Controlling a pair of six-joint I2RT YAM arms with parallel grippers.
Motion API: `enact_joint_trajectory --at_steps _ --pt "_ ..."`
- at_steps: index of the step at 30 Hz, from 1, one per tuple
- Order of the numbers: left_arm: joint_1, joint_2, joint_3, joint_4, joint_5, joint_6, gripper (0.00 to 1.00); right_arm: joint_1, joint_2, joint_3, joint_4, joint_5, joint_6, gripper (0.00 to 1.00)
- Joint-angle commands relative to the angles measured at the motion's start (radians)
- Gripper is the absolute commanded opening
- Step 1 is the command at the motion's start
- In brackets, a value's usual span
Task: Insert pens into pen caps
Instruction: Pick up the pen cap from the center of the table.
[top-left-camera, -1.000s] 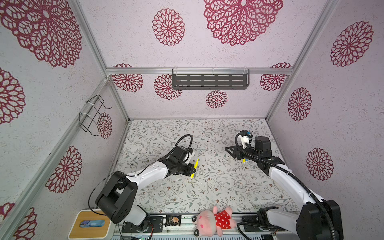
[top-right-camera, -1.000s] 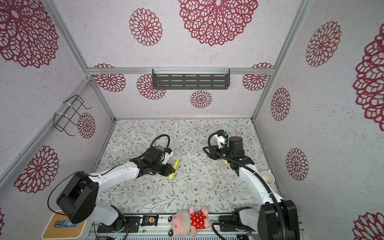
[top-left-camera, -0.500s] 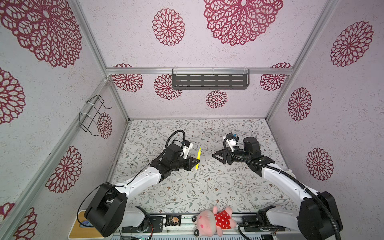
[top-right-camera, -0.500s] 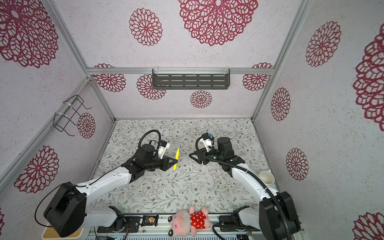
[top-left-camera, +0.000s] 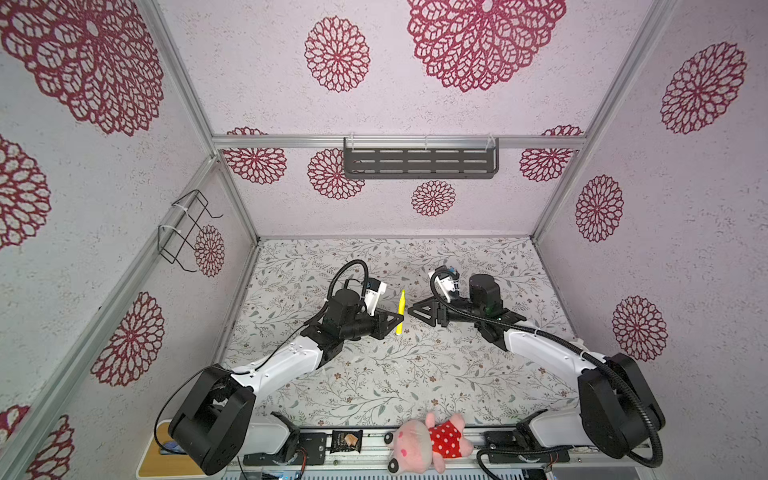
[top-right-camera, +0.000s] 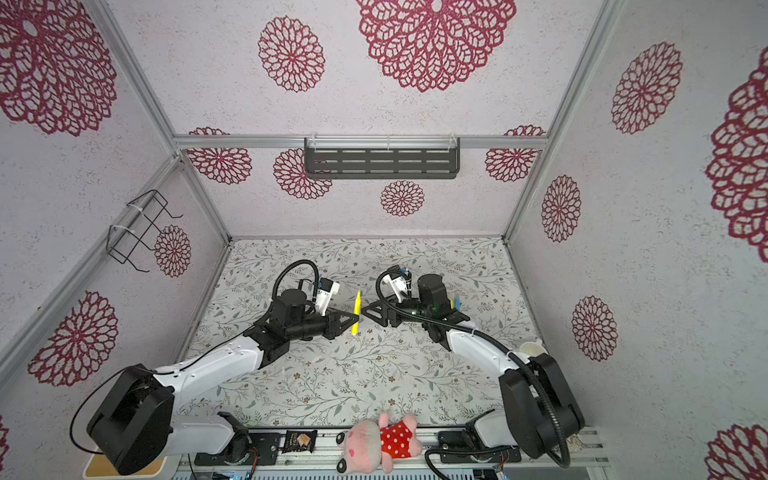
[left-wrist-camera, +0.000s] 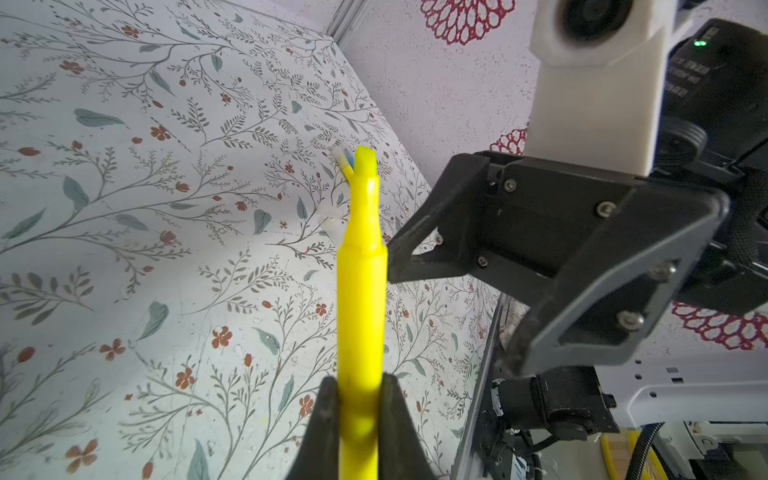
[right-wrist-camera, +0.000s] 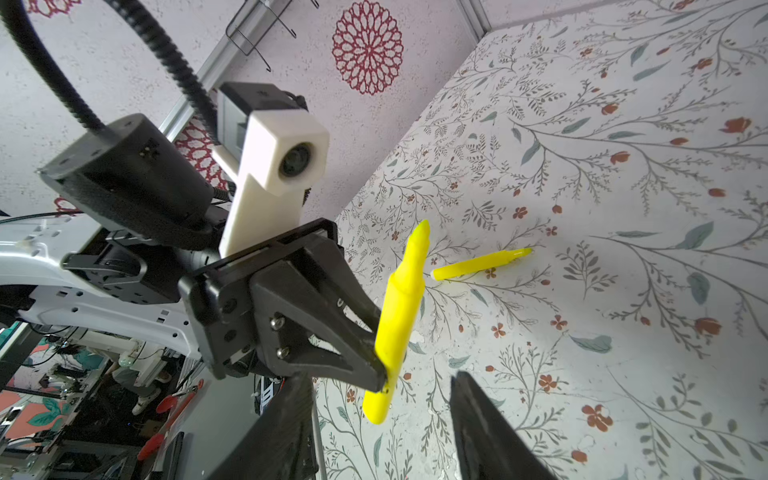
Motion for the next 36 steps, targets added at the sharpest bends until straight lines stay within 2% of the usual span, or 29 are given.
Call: enact_joint_trajectory --at_steps 1,8,18,27,34,36 --pt "-0.017 -0.021 -0.008 0.04 -0.002 -0.007 0.0 0.007 0.014 0.044 0.081 -0.036 0.034 0.57" --pt "-0.026 -0.027 -0.011 0.044 -0.004 -0.006 0.0 0.016 0.043 0.058 0.142 -0.07 0.071 0.55" --pt "-0.035 -0.035 -0.014 0.063 -0.009 -0.008 0.0 0.036 0.075 0.063 0.184 -0.11 0.105 0.47" --pt "-0.04 -0.027 -0.011 0.064 -0.004 -0.009 0.0 0.038 0.083 0.055 0.264 -0.137 0.163 0.22" --pt "-0.041 -0.03 -0.015 0.063 -0.012 -0.009 0.01 0.038 0.085 0.033 0.355 -0.142 0.23 0.12" --pt "-0.04 -0.03 -0.014 0.06 -0.014 -0.012 0.07 0.038 0.082 0.029 0.367 -0.137 0.238 0.09"
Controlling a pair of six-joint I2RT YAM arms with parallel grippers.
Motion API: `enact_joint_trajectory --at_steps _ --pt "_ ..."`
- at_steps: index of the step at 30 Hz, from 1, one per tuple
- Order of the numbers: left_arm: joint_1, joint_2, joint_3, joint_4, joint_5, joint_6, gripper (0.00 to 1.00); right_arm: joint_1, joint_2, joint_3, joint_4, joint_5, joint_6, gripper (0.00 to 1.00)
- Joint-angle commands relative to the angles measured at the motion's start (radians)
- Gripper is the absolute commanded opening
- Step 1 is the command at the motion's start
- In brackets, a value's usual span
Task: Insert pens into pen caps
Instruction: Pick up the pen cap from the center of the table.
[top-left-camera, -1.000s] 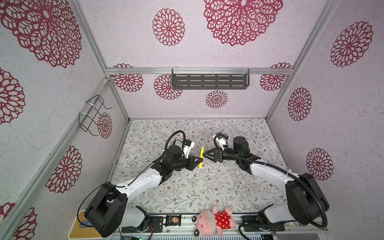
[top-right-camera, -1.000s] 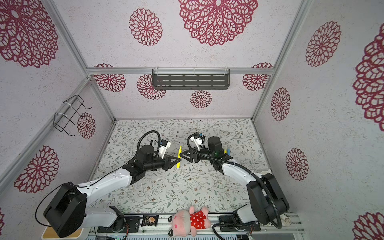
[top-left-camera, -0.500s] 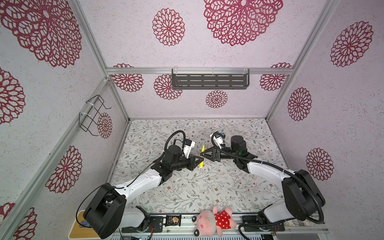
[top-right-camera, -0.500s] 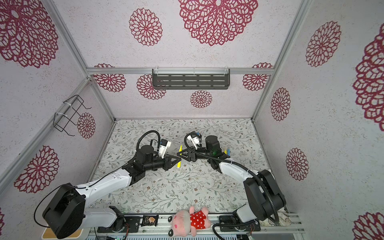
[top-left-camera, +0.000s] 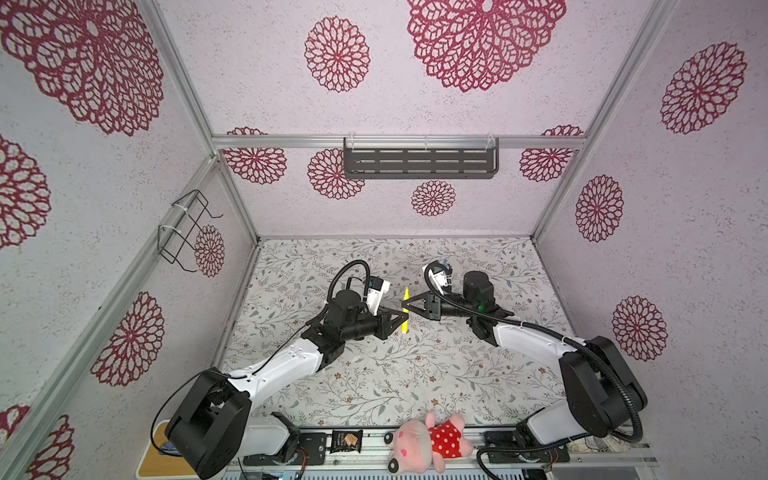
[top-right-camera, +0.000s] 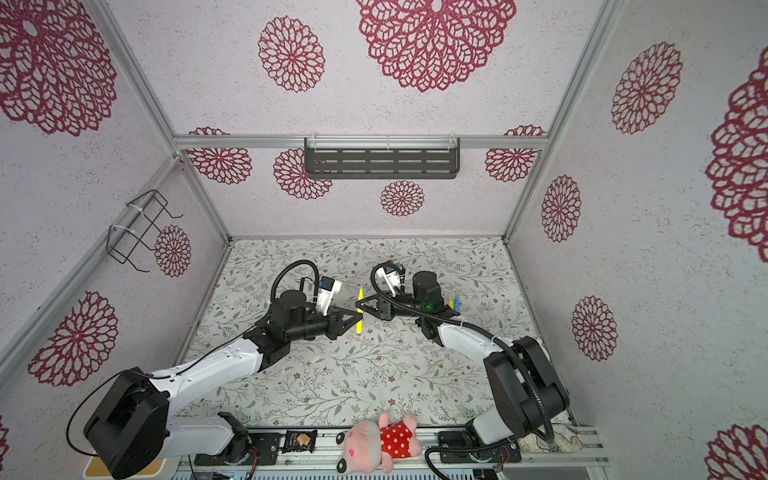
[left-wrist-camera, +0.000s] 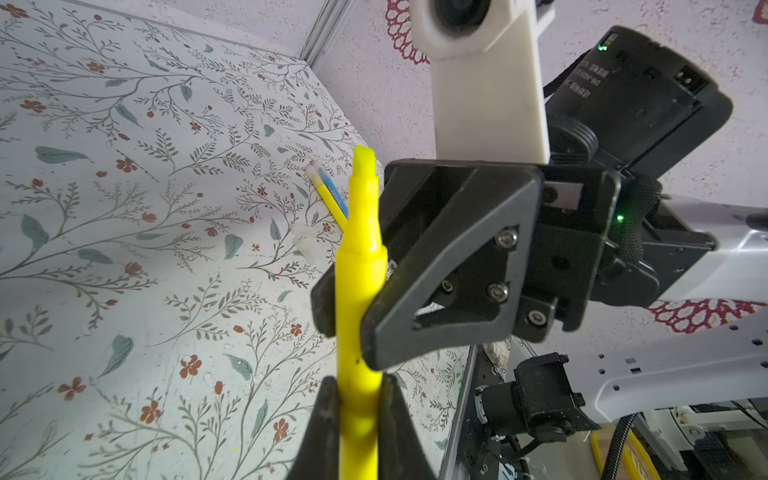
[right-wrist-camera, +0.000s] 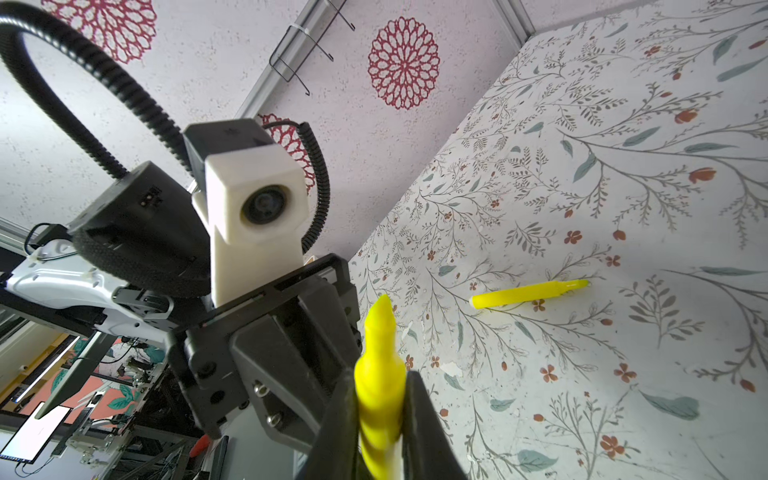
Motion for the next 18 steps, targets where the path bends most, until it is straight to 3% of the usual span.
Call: enact_joint_trajectory --at_steps 1,3,5,9,18 --pt "-0.009 -0.006 -0.012 -0.001 -0.003 -0.001 0.15 0.015 -0.018 0.011 0.121 -0.061 0.056 0.08" --pt "-0.008 0.002 -0.007 0.005 0.034 0.0 0.27 0.014 -0.023 0.011 0.127 -0.052 0.06 0.05" --pt "-0.008 0.015 -0.004 0.03 0.091 -0.011 0.31 0.014 -0.026 0.015 0.14 -0.049 0.067 0.03" --pt "-0.008 0.047 0.0 0.063 0.161 -0.041 0.31 0.014 -0.017 0.024 0.184 -0.066 0.101 0.01" --pt "0.0 0.038 -0.001 0.082 0.17 -0.058 0.3 0.018 -0.033 0.019 0.107 -0.065 0.031 0.0"
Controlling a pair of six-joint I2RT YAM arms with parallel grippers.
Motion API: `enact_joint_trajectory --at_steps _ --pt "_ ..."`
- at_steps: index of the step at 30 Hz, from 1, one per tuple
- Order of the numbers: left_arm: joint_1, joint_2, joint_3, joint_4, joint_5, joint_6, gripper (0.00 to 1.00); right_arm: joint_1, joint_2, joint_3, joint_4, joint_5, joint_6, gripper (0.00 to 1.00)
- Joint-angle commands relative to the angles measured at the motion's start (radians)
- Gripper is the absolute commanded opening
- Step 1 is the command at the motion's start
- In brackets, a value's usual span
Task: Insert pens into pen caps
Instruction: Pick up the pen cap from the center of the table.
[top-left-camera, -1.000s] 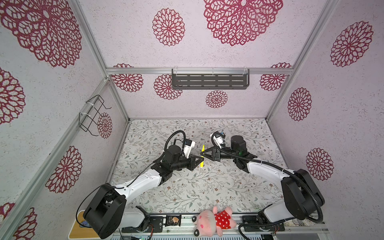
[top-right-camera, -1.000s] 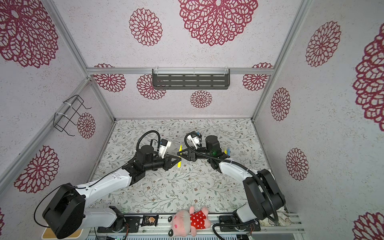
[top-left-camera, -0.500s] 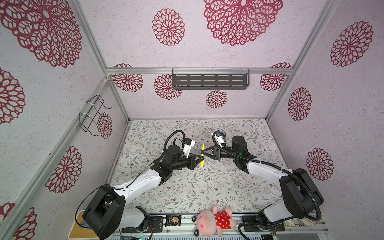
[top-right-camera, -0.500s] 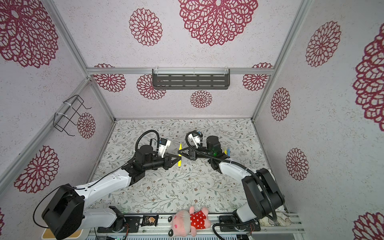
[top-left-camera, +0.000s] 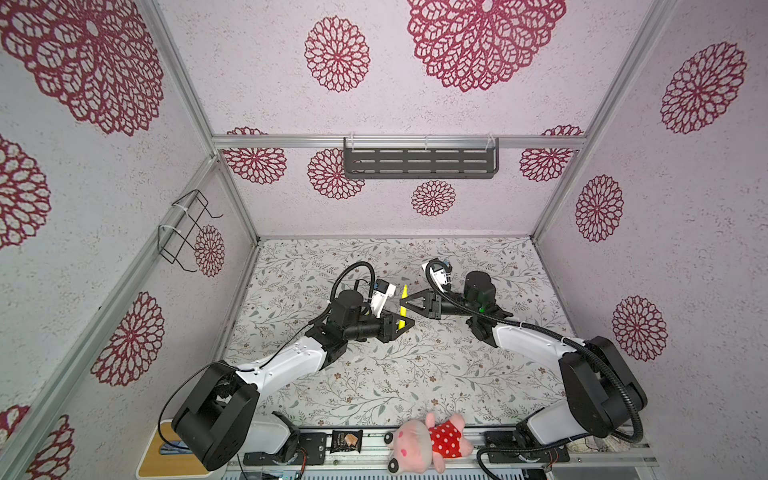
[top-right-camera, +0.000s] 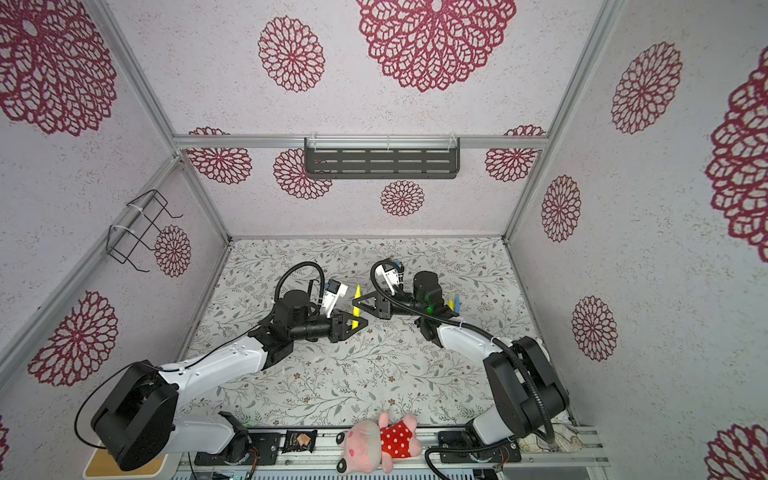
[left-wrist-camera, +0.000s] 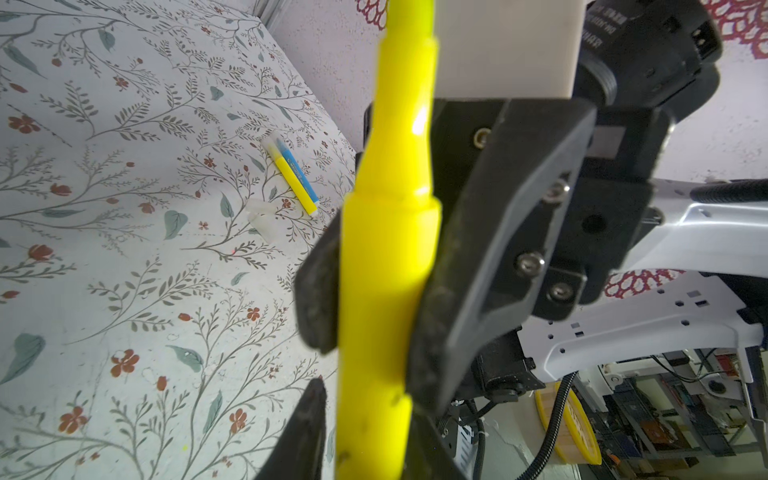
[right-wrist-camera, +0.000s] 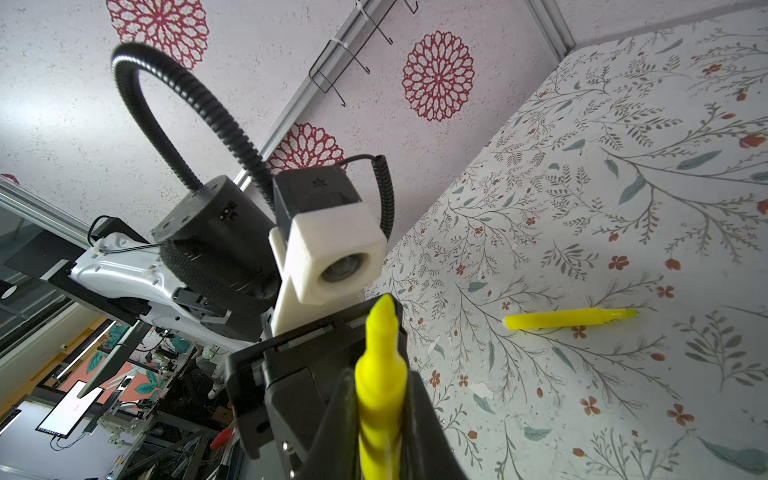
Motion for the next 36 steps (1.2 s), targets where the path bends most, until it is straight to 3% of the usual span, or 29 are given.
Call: enact_joint_trajectory --at_steps 1,6,22,24,28,30,36 --pt "0.003 -0.007 0.002 0.028 0.032 -0.012 0.3 0.011 -0.035 0.024 -0.027 -0.025 -0.061 0.0" --pt "0.005 0.004 0.016 0.01 0.042 -0.011 0.29 0.014 -0.054 0.029 -0.106 -0.008 -0.125 0.0" --pt "0.016 0.001 0.02 -0.025 0.044 -0.005 0.01 0.02 -0.07 0.027 -0.139 -0.022 -0.156 0.01" --pt "0.016 -0.001 0.019 -0.026 0.038 -0.004 0.0 0.022 -0.078 0.028 -0.146 -0.02 -0.159 0.07" --pt "0.017 -0.013 0.009 -0.031 0.017 0.006 0.0 0.02 -0.104 0.037 -0.188 -0.009 -0.184 0.35" --pt "0.018 -0.023 0.006 -0.049 0.001 0.019 0.0 0.02 -0.13 0.055 -0.263 0.007 -0.234 0.44" --pt "0.026 -0.061 -0.01 -0.128 -0.064 0.057 0.0 -0.007 -0.231 0.122 -0.566 0.138 -0.428 0.51"
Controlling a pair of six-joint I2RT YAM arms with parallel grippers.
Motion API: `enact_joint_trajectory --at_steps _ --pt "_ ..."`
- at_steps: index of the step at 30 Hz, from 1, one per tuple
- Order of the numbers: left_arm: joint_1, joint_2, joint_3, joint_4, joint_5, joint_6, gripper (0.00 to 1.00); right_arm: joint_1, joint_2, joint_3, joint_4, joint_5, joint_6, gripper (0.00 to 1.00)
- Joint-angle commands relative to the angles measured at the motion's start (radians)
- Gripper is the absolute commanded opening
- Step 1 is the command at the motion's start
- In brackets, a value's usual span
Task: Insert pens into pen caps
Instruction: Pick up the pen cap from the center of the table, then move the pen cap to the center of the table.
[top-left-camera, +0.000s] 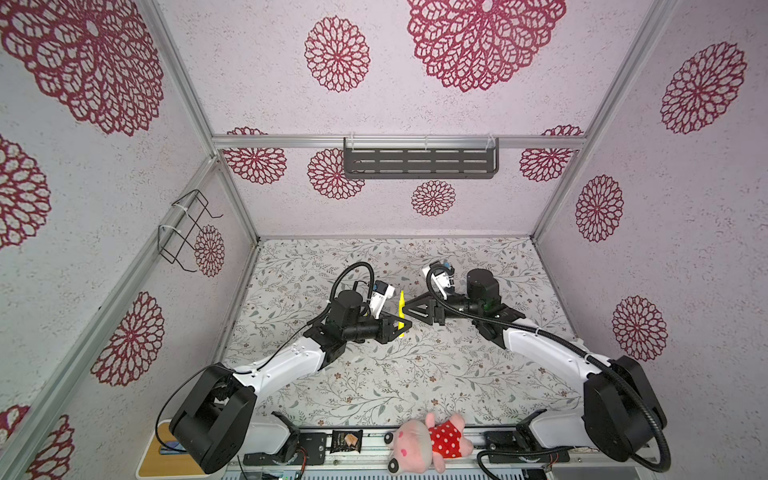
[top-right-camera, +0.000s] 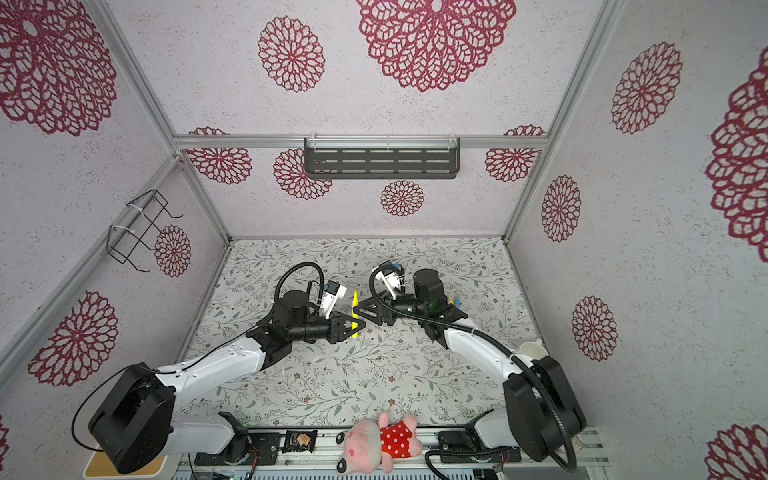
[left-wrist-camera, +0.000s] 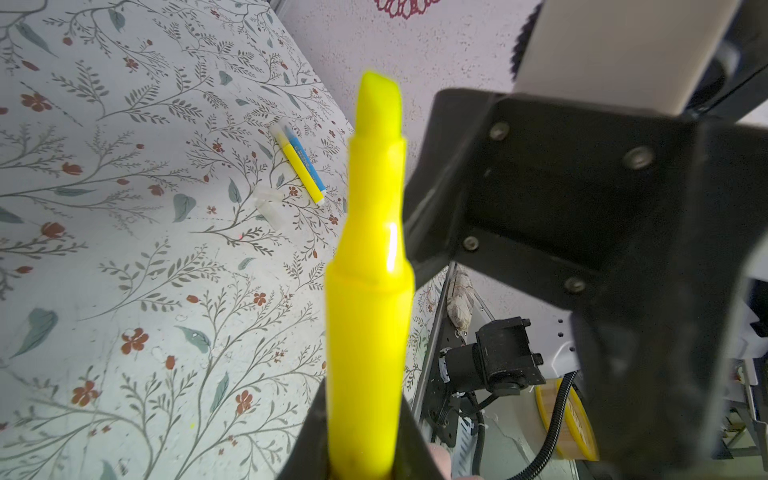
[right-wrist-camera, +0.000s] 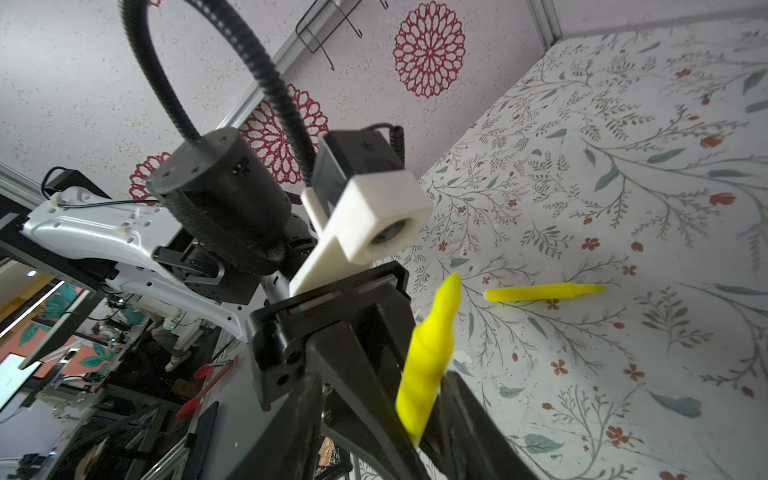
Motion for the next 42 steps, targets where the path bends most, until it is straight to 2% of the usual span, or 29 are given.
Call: enact_joint_trajectory --at_steps 1,6,9,14,18,21,25,42 --pt "0.013 -0.038 -0.01 -0.066 -0.053 0.044 0.0 -0.022 -0.088 0.06 -0.193 0.102 -0.158 0.52" --pt "0.015 -0.053 0.015 -0.217 -0.174 0.102 0.0 -0.109 -0.151 0.112 -0.411 0.348 -0.198 0.52" --pt "0.013 -0.041 0.038 -0.292 -0.233 0.13 0.0 -0.154 -0.142 0.16 -0.544 0.496 -0.23 0.53" --pt "0.008 -0.028 0.046 -0.317 -0.275 0.138 0.0 -0.189 -0.092 0.214 -0.678 0.717 -0.237 0.52" --pt "-0.008 -0.008 0.055 -0.334 -0.294 0.143 0.0 -0.215 -0.019 0.237 -0.736 0.775 -0.246 0.46" --pt "-0.02 0.005 0.06 -0.346 -0.301 0.148 0.0 -0.216 0.049 0.265 -0.793 0.815 -0.264 0.38" --pt "-0.028 0.01 0.054 -0.345 -0.301 0.148 0.0 -0.215 0.11 0.271 -0.824 0.858 -0.278 0.35" --pt "-0.044 0.055 0.081 -0.348 -0.283 0.152 0.0 -0.204 0.348 0.294 -0.862 0.881 -0.315 0.35"
